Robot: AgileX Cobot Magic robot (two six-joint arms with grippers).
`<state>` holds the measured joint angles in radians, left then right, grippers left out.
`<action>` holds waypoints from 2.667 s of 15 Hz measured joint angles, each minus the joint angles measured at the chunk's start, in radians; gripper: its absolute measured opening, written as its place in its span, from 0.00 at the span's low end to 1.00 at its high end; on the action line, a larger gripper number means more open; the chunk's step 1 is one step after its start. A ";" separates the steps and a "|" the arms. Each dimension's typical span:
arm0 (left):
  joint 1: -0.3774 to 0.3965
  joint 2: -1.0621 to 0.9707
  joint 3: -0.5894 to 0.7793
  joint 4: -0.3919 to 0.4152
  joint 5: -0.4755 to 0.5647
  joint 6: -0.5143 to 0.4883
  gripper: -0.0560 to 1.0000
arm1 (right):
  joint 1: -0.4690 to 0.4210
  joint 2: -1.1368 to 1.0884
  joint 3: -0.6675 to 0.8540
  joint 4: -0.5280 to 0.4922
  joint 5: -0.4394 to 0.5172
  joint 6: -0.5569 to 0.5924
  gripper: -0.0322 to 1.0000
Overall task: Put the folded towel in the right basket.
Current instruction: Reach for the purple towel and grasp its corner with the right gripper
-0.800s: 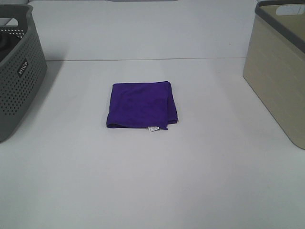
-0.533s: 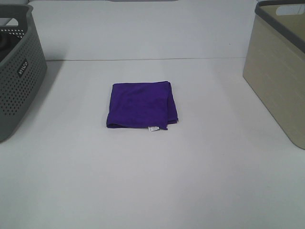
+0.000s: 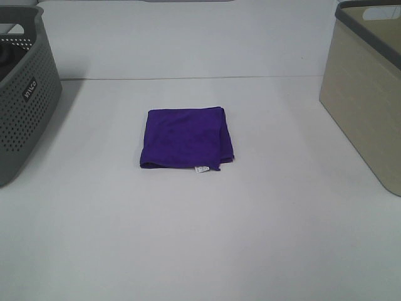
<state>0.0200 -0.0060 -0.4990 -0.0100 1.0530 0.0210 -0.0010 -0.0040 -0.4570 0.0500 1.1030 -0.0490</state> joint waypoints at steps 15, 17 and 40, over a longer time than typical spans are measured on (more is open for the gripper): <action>0.000 0.000 0.000 0.000 0.000 0.000 0.99 | 0.000 0.000 0.000 -0.001 0.000 0.000 0.97; 0.000 0.000 0.000 0.000 0.000 0.000 0.99 | 0.000 0.000 0.000 -0.001 0.000 0.000 0.97; 0.000 0.000 0.000 0.001 0.000 0.000 0.99 | 0.000 0.000 -0.010 0.001 -0.003 -0.001 0.97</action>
<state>0.0200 -0.0060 -0.4990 -0.0090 1.0530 0.0210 -0.0010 -0.0040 -0.4670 0.0510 1.1000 -0.0500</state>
